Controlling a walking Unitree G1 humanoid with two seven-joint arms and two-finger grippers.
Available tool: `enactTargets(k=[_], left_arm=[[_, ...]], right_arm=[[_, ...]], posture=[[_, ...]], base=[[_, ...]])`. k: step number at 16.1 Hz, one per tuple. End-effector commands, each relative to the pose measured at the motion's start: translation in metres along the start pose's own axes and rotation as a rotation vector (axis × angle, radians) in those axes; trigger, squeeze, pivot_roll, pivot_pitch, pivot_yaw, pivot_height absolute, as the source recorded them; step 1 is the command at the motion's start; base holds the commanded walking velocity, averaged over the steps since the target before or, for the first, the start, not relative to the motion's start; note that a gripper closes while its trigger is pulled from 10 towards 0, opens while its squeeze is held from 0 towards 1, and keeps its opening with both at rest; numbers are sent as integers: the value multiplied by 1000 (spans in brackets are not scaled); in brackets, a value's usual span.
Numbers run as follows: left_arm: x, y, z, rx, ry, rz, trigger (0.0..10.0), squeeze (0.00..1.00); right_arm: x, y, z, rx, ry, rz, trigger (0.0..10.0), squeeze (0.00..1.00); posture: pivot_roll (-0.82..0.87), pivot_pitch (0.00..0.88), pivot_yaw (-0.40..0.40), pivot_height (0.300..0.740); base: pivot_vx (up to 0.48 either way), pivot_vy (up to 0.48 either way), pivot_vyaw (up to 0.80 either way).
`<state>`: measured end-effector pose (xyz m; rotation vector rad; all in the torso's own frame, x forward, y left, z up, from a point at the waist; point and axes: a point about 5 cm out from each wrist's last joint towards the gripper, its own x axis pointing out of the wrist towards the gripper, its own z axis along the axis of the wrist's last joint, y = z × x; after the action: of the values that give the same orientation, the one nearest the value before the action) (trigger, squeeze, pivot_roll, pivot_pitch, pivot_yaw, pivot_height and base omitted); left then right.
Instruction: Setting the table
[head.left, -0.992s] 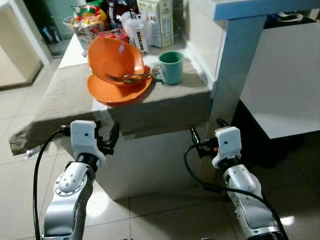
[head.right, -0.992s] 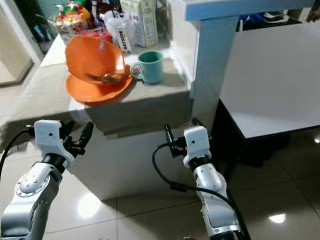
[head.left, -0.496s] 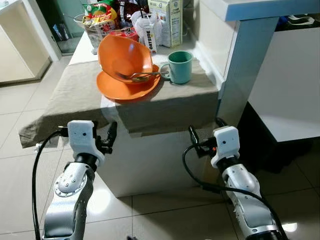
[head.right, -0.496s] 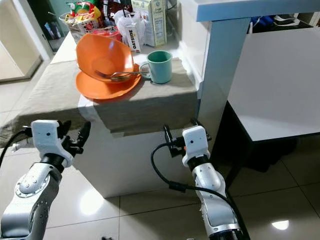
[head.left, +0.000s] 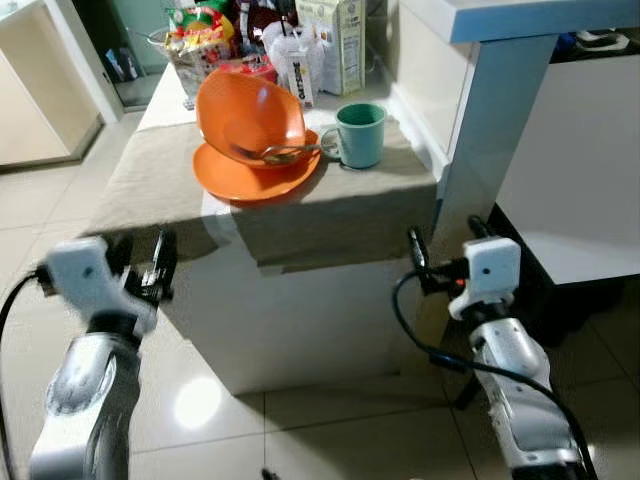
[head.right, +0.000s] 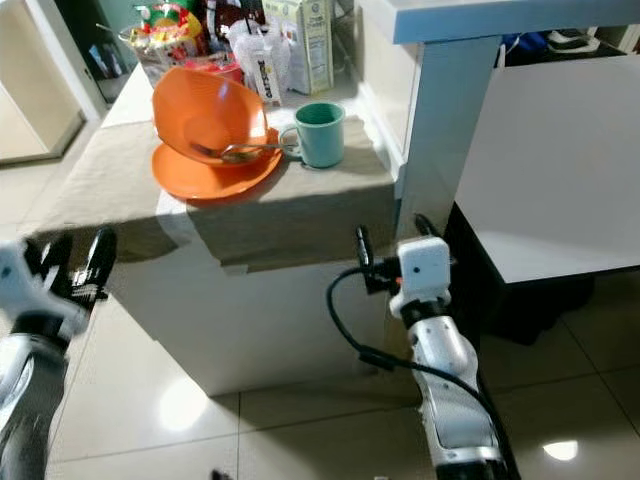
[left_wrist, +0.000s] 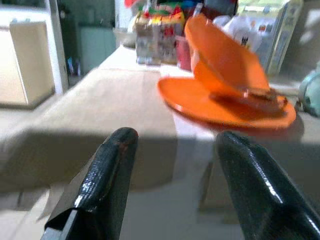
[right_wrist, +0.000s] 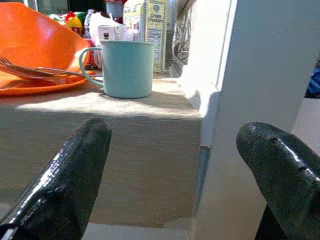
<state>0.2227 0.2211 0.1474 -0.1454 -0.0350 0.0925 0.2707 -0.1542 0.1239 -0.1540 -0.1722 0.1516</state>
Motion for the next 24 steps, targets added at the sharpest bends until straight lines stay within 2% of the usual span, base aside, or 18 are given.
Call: enactTargets(k=[1, 2, 3, 4, 5, 6, 8, 12, 15, 17, 21, 24], left_arm=[[-6, -3, -1, -9, 16, -9, 10000, 0], [-10, -5, -5, -15, 30, -7, 10000, 0], [-20, -1, -10, 1, 53, 4, 10000, 0], [-49, 9, -27, 12, 141, 47, 10000, 0], [-61, 8, -33, 26, 172, 41, 10000, 0], [-63, 7, -35, 38, 175, 45, 10000, 0], [-56, 7, -28, 55, 141, 52, 10000, 0], [-44, -6, -15, 70, 81, 1, 10000, 0], [-33, -15, -7, 81, 33, -20, 10000, 0], [-31, -15, -6, 82, 27, -23, 10000, 0], [-31, -18, -5, 75, 17, -18, 10000, 0], [-30, -19, -4, 63, 10, -2, 10000, 0]], right_arm=[[1, 2, 5, 12, -12, 9, 10000, 0], [1, 2, 5, 13, -11, 12, 10000, 0], [-4, 3, 4, 19, 4, 32, 10000, 0], [-24, 9, -3, 9, 66, 115, 10000, 0], [-33, 9, -7, 6, 99, 133, 10000, 0], [-39, 8, -11, 4, 122, 137, 10000, 0], [-38, 7, -11, 1, 121, 140, 10000, 0], [-34, 11, -8, -3, 94, 140, 10000, 0], [-45, 19, -23, -4, 122, 140, 10000, 0], [-46, 19, -26, -6, 119, 135, 10000, 0], [-38, 7, -19, -20, 90, 124, 10000, 0], [-34, 9, -17, -24, 78, 128, 10000, 0]], posture=[[-164, 0, 130, 740], [-163, 0, 128, 740], [-159, 0, 119, 740], [-154, 0, 114, 740], [-152, 0, 108, 740], [-144, 4, 101, 740], [-138, 2, 96, 740], [-136, 0, 99, 740], [-137, 0, 103, 740], [-138, 0, 105, 740], [-142, 0, 106, 740], [-139, 0, 104, 740]], base=[[0, 0, 0], [0, 0, 0], [0, 0, 0], [0, 0, 0], [0, 0, 0], [0, 0, 0], [0, 0, 0], [129, 0, 0], [419, 91, 0], [450, 0, 0], [449, 0, 0], [441, 0, 0]])
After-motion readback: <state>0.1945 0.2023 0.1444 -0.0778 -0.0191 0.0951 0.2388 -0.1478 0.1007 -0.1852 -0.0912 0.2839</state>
